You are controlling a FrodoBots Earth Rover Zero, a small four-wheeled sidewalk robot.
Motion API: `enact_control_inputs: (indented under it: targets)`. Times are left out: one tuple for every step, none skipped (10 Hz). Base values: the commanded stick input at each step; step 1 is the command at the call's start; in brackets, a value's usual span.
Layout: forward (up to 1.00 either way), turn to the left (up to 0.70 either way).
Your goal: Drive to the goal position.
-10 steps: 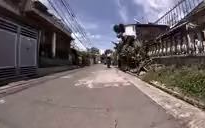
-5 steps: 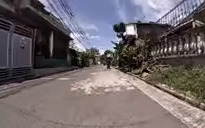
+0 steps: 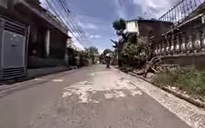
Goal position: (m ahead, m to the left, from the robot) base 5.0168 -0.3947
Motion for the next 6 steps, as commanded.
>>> enact_control_inputs:
  targets:
    - [0.85,0.00]
    - [0.85,0.00]
    - [0.85,0.00]
    - [0.85,0.00]
    - [0.85,0.00]
    - [0.85,0.00]
